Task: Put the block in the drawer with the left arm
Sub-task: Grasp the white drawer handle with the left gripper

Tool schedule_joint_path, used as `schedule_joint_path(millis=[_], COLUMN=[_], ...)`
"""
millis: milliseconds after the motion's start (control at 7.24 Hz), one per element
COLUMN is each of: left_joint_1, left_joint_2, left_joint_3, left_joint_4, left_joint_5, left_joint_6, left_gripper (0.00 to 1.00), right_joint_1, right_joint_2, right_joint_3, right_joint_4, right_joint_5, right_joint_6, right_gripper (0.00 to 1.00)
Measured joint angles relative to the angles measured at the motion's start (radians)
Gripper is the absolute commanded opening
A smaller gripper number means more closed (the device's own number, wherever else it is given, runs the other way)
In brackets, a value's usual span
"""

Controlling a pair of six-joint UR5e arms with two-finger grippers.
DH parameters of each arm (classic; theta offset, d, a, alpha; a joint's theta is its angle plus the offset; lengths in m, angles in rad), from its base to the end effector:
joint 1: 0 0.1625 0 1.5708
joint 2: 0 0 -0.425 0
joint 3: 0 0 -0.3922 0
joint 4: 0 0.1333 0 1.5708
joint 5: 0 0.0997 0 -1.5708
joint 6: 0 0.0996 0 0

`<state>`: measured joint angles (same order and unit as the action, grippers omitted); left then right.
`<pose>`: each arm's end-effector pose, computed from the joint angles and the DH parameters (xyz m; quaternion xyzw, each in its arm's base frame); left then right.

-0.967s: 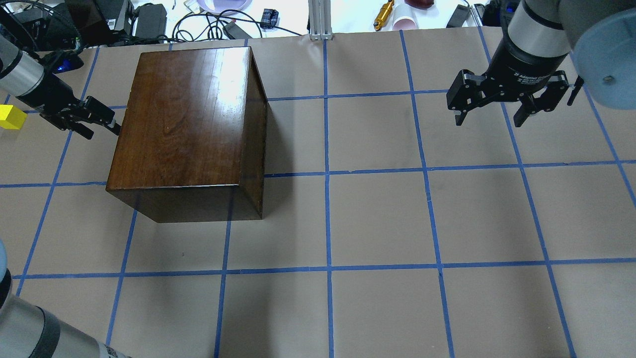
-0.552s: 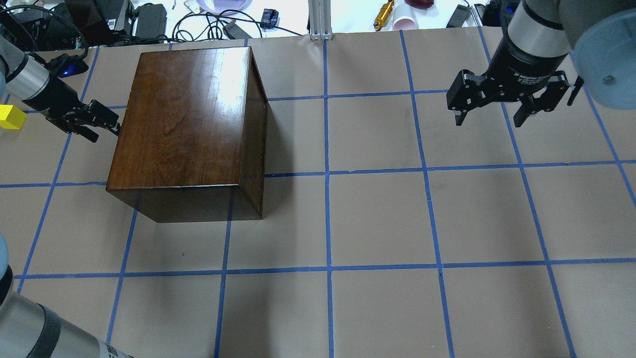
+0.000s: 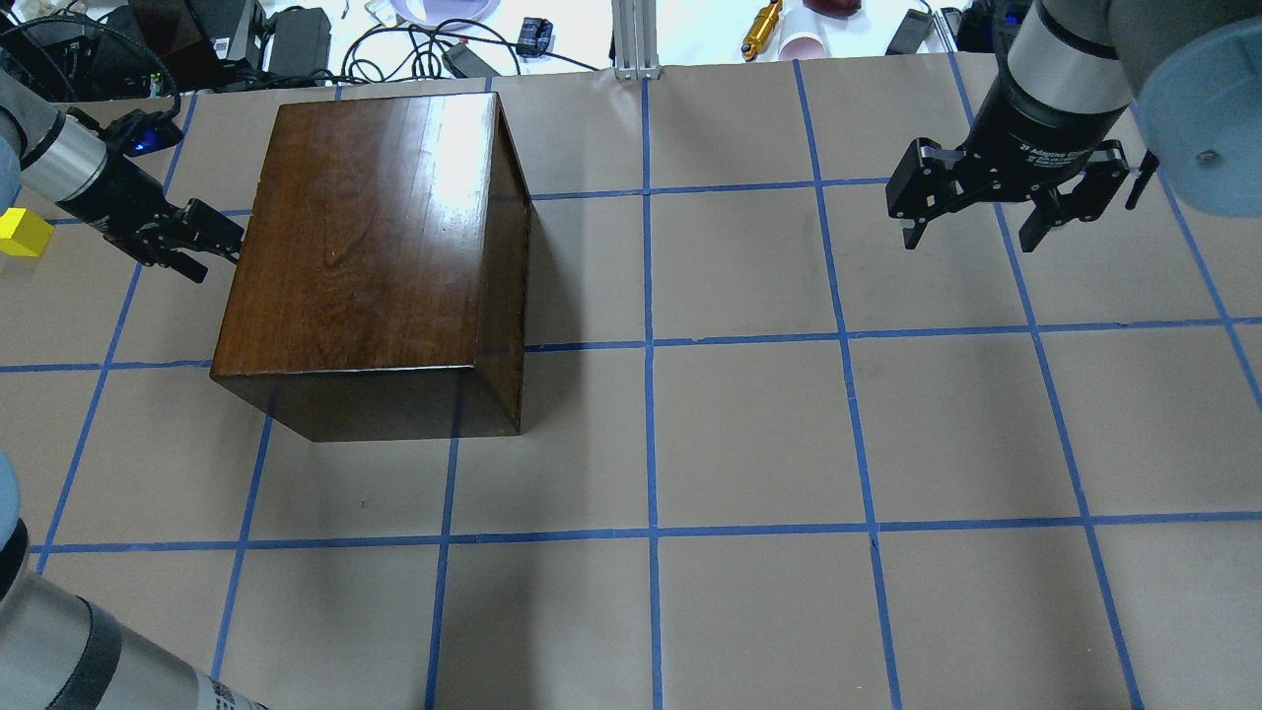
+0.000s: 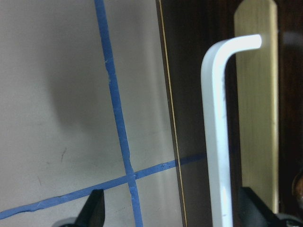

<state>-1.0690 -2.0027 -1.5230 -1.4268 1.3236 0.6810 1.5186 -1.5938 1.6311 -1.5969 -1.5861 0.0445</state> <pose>0.1578 -0.6154 0.2840 -0.0735 -0.9826 -0.0304 0.1679 0.1065 -0.4870 0.4721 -0.0483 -0.9988 -0.0056 0.0076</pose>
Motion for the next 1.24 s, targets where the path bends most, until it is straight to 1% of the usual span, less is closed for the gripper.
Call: schedule_joint_path(millis=[1243], left_joint_1=[0.002], left_joint_2=[-0.025], left_joint_3=[0.016], left_joint_4=[0.01], left_joint_5=[0.006], left_joint_6=[0.039], left_gripper=[1.0], right_joint_1=[0.0], right_joint_2=[0.0], right_joint_3=[0.0], right_joint_4=[0.0], right_joint_5=[0.0], right_joint_6=[0.0], right_gripper=[1.0])
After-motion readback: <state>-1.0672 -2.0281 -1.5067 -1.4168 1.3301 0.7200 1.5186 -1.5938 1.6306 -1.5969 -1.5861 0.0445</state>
